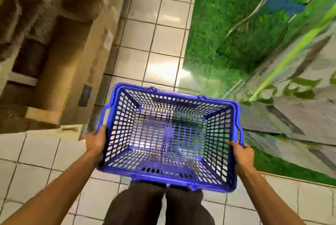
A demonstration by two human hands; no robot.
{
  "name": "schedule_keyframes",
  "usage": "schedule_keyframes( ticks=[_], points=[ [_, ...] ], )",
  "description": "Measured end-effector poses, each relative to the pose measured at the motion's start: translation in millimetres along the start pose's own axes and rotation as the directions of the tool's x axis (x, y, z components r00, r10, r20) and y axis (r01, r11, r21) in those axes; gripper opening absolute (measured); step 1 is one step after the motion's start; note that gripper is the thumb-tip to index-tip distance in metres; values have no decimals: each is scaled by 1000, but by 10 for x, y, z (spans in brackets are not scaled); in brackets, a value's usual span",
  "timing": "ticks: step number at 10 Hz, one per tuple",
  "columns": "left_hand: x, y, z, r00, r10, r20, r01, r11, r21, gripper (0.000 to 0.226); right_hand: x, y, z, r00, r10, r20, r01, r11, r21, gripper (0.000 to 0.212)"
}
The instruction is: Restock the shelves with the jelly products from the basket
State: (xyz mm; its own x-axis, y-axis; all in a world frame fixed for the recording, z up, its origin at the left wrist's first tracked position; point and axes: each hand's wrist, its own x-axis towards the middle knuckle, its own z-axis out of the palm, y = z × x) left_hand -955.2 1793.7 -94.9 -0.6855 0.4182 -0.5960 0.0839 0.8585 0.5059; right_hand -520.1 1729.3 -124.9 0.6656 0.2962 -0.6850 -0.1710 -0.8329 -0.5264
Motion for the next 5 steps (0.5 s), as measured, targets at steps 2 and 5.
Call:
schedule_keyframes(
  ticks=[2,5],
  points=[
    [452,-420,625,999,-23,23,22,999,29,30,737,514,357,998,41,-41,-46,990,-132,27],
    [418,-562,633,991,127,45,-133,963,234,32,561,461,314,995,-82,-60,59,947,-316,47]
  ],
)
